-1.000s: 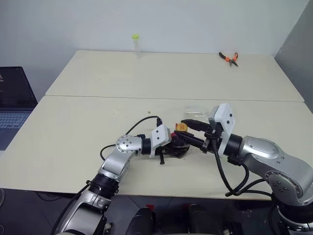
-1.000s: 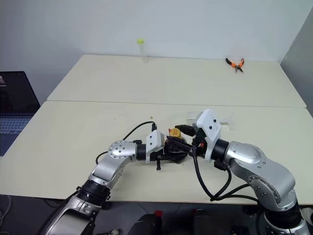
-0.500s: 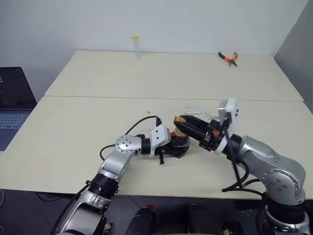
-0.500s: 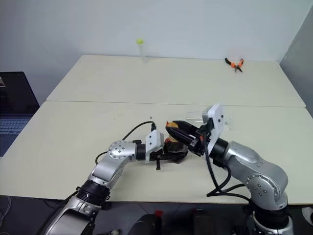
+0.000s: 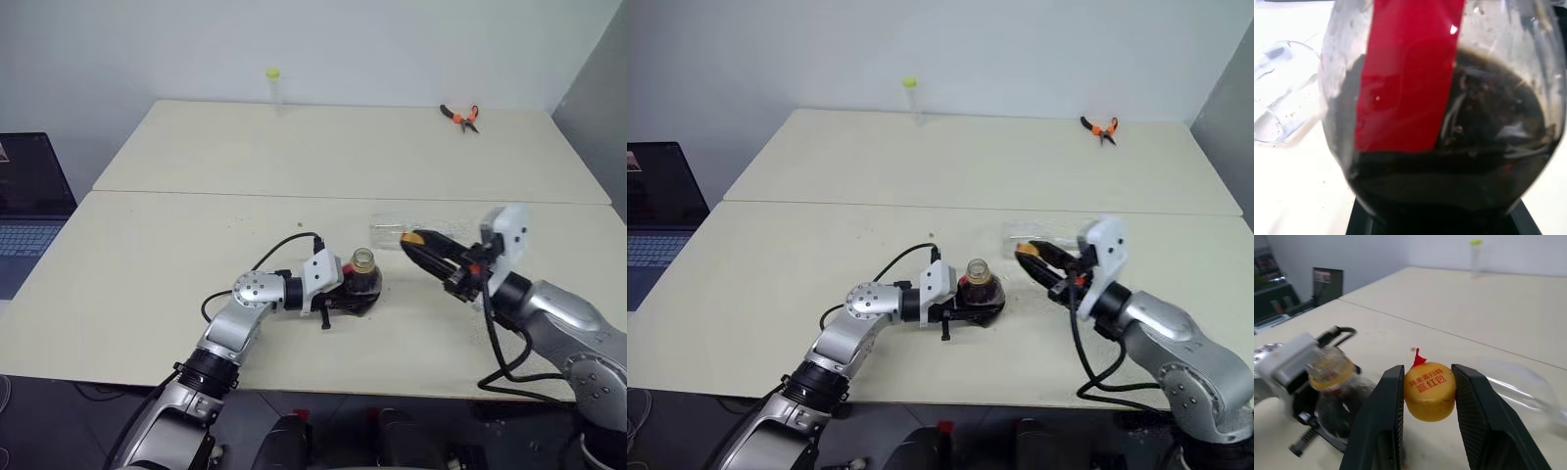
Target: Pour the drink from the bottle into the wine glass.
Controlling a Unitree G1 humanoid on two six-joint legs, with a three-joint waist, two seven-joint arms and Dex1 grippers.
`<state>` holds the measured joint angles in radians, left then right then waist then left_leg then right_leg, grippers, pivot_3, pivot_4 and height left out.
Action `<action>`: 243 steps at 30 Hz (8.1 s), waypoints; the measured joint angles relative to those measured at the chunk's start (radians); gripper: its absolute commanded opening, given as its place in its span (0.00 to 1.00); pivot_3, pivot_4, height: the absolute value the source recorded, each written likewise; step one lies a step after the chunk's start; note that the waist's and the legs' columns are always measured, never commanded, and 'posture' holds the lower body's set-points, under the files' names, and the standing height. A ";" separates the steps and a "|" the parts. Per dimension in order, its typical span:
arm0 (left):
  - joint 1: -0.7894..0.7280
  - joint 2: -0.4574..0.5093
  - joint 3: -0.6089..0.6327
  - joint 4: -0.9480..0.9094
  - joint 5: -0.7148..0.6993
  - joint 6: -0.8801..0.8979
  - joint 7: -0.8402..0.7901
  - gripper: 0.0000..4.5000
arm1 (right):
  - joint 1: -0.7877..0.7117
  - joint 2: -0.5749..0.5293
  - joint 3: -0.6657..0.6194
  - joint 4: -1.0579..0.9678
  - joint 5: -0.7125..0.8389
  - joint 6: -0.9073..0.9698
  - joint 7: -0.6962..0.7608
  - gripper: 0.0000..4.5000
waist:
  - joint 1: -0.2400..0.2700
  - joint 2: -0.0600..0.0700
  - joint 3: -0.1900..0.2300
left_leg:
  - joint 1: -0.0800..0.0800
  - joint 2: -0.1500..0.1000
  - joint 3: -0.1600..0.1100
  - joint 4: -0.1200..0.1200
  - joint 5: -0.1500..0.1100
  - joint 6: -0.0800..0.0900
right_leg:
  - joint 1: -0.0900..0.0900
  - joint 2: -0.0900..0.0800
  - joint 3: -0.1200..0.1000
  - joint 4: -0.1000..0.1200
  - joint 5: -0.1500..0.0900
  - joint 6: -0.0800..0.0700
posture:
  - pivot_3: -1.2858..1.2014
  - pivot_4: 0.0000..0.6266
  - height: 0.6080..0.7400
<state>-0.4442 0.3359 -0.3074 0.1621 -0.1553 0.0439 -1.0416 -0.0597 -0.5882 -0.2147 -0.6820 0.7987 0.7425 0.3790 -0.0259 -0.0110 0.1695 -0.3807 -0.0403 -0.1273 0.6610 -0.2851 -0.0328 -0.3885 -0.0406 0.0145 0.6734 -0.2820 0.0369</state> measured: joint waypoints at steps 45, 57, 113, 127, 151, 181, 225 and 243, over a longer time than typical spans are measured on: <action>-0.031 -0.026 0.340 0.220 0.012 -0.059 0.491 0.20 | -0.202 0.025 0.343 0.059 -0.327 -0.108 0.194 1.00 | 0.000 0.001 0.001 | 0.000 0.000 0.000 0.001 0.001 -0.003 | -0.001 0.000 0.000 0.001 0.000 0.000 | 0.52 0.24 1.00; -0.291 0.088 0.477 0.782 0.053 -0.273 0.729 0.20 | -0.394 0.110 0.486 0.207 -0.392 -0.105 0.243 1.00 | -0.001 -0.002 0.001 | -0.002 -0.001 0.000 0.001 0.002 -0.004 | -0.006 -0.001 -0.001 0.002 0.000 0.000 | 0.52 0.24 1.00; 0.041 0.208 0.291 -0.147 -0.145 0.143 0.116 0.99 | -0.317 0.028 0.645 0.684 -1.746 -0.449 -0.262 1.00 | -0.007 -0.003 -0.001 | -0.009 0.001 0.011 0.001 0.005 -0.009 | -0.016 0.002 0.005 0.008 0.001 -0.002 | 0.52 0.24 1.00; 0.017 0.164 0.272 -0.052 -0.125 0.056 0.109 1.00 | -0.447 0.122 0.669 0.965 -1.798 -0.484 -0.372 0.48 | -0.008 -0.006 -0.003 | -0.003 0.002 0.015 0.000 0.005 -0.009 | -0.014 0.002 0.010 0.009 0.002 -0.002 | 0.52 0.24 1.00; 0.242 0.315 0.396 -0.176 -0.278 0.199 0.047 1.00 | -0.304 0.460 0.396 0.582 -1.015 -0.536 0.002 0.04 | -0.031 -0.005 -0.002 | -0.001 0.008 0.019 -0.002 0.002 -0.004 | -0.016 0.004 0.021 0.009 0.003 -0.002 | 0.52 0.24 1.00; 0.322 0.450 0.557 -0.385 -0.480 0.433 -0.008 1.00 | -0.472 0.641 0.452 1.239 -0.773 -1.048 0.233 0.04 | -0.031 -0.004 -0.002 | 0.000 0.009 0.019 -0.003 0.002 -0.005 | -0.017 0.005 0.022 0.009 0.003 -0.002 | 0.52 0.24 1.00; 0.325 0.438 0.625 -0.480 -0.515 0.475 0.116 1.00 | -0.225 0.359 0.464 0.703 -0.685 -0.674 0.346 0.99 | -0.028 -0.004 -0.002 | 0.000 0.011 0.020 -0.003 0.001 -0.005 | -0.017 0.006 0.022 0.008 0.003 -0.002 | 0.52 0.24 1.00; 0.359 0.138 0.669 -0.259 -0.245 0.226 0.573 1.00 | -0.118 0.120 0.253 0.041 -0.283 -0.141 0.309 0.99 | -0.002 -0.006 -0.002 | -0.001 0.010 0.019 -0.001 0.001 -0.005 | -0.015 0.005 0.020 0.007 0.003 -0.002 | 0.52 0.24 1.00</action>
<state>-0.0854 0.4735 0.3619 -0.0974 -0.4006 0.2701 -0.4686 -0.1775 -0.4687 0.0378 -0.6414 0.5153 0.6013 0.6884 -0.0277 -0.0169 0.1671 -0.3819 -0.0299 -0.1080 0.6599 -0.2842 -0.0376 -0.4038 -0.0361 0.0349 0.6805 -0.2792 0.0346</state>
